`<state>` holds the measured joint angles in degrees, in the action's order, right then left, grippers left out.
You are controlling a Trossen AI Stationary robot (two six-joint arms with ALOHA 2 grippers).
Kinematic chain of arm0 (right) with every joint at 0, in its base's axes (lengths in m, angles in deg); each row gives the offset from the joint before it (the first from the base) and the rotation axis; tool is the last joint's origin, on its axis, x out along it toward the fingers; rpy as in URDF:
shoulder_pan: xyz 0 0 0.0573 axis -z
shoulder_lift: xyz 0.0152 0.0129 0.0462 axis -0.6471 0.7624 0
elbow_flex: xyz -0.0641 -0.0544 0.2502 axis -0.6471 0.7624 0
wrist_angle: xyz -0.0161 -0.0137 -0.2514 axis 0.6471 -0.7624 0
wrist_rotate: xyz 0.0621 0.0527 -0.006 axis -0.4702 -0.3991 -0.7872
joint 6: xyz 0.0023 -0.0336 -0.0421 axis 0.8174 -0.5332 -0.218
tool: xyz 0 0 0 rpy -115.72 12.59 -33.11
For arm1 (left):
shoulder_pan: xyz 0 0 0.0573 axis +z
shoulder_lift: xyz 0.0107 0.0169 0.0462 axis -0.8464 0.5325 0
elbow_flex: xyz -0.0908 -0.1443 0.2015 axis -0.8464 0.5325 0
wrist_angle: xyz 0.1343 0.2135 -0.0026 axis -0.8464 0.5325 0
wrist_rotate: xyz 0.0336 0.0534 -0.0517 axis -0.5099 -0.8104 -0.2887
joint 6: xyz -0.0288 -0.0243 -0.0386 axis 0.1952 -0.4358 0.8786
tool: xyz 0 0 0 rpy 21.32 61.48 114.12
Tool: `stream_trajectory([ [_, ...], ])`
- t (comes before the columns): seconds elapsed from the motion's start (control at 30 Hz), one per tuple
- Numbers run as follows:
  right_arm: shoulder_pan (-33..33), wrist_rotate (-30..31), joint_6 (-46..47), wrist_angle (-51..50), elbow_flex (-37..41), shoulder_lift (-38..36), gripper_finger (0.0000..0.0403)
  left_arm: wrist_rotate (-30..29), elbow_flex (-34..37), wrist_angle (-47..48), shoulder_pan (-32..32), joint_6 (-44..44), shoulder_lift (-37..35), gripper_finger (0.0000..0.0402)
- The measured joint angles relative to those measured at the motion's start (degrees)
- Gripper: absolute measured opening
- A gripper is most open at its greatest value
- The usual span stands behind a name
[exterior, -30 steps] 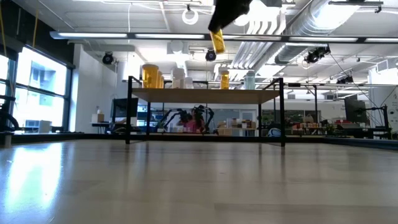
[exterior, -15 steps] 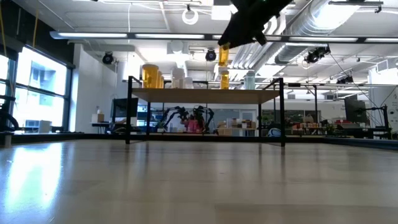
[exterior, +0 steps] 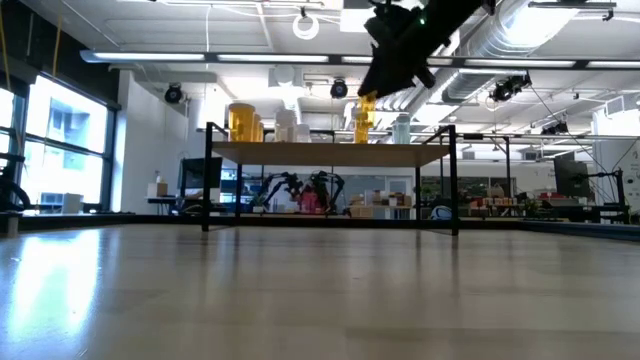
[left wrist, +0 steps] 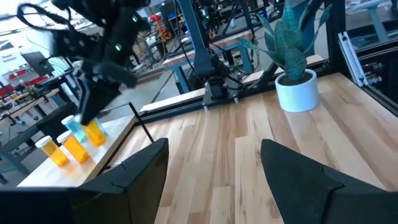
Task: Pick and place medicine bottles onto shelf by color
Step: Put the small orange pill bottle on the shelf aligned with the other small orange pill bottle
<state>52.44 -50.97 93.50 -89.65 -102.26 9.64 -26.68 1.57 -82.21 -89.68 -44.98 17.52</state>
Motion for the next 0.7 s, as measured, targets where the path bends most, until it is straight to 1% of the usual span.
stream_trajectory([
  [0.1,-0.3,3.7,0.0,1.4,2.0,0.0,0.0106,0.0,0.0,0.0,0.0,0.0,0.0,0.0243],
  [0.13,-0.3,4.1,0.0,1.6,2.5,0.0,0.0106,0.0,0.0,0.0,0.0,0.0,0.0,0.0243],
  [0.3,-0.2,3.8,-0.6,5.5,5.0,0.0,0.0106,0.0,0.0,0.0,0.0,-0.1,0.0,0.0243],
  [0.53,-0.1,3.0,-2.1,7.1,5.1,0.0,0.0106,0.0,0.0,0.0,0.0,-0.1,0.0,0.0243],
  [0.7,1.2,2.6,-2.4,7.4,5.2,0.5,0.0106,0.0,0.0,0.0,0.0,0.0,0.0,0.0243],
])
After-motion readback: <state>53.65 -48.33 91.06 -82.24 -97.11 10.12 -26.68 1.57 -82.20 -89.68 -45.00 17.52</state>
